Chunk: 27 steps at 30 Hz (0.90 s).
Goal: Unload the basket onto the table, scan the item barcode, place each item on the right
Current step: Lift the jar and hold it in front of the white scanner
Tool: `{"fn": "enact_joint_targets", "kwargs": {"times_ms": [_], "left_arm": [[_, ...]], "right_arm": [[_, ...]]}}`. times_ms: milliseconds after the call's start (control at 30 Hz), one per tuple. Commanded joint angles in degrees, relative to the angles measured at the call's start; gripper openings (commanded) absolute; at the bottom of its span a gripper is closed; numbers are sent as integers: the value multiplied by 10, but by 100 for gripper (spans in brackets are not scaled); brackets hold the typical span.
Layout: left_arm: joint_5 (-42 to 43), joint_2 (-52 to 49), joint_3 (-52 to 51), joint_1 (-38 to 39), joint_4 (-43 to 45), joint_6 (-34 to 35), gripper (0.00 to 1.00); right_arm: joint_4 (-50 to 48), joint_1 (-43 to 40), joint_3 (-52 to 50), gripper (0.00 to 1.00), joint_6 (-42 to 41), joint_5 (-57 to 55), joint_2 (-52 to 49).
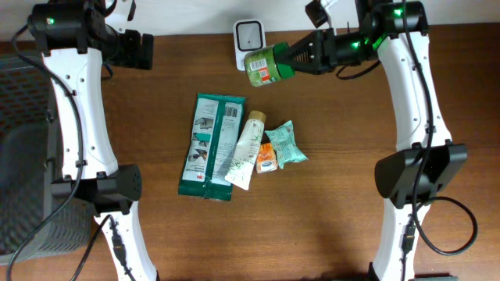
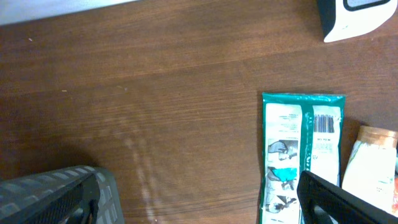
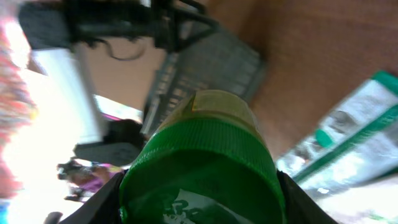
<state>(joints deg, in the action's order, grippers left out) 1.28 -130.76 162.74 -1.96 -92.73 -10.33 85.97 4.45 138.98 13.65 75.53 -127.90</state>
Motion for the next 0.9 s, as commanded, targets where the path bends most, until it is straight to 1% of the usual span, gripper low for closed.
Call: {"fn": "enact_joint_targets", "kwargs": {"times_ms": [0, 33, 67, 133, 167, 200, 233, 300, 367, 600, 667, 867], "left_arm": [[6, 3, 2, -5, 0, -7, 99], [6, 3, 2, -5, 0, -7, 99], [6, 3, 2, -5, 0, -7, 99], [6, 3, 2, -5, 0, -7, 99], [6, 3, 2, -5, 0, -7, 99], [6, 3, 2, -5, 0, -7, 99], [6, 3, 2, -5, 0, -7, 99], [6, 3, 2, -5, 0, -7, 99], [6, 3, 2, -5, 0, -7, 99], [6, 3, 2, -5, 0, -7, 99], [6, 3, 2, -5, 0, -7, 99], [6, 3, 2, -5, 0, -7, 99]], "right_arm": [[-91, 61, 12, 36, -56, -293, 9], [-126, 84, 12, 36, -72, -412, 9], [-156, 104, 12, 37, -80, -506, 8], [-250, 152, 12, 36, -82, -697, 2], [-277, 161, 12, 35, -82, -736, -1], [-332, 174, 12, 36, -74, -797, -9], [-376, 181, 12, 36, -43, -820, -19], [-455, 184, 12, 34, 32, -823, -41], [-537, 183, 12, 31, 128, -824, -75], [-664, 184, 12, 30, 322, -851, -159], [-668, 184, 12, 31, 344, -853, -166], [-661, 183, 12, 30, 344, -853, -167]]}}
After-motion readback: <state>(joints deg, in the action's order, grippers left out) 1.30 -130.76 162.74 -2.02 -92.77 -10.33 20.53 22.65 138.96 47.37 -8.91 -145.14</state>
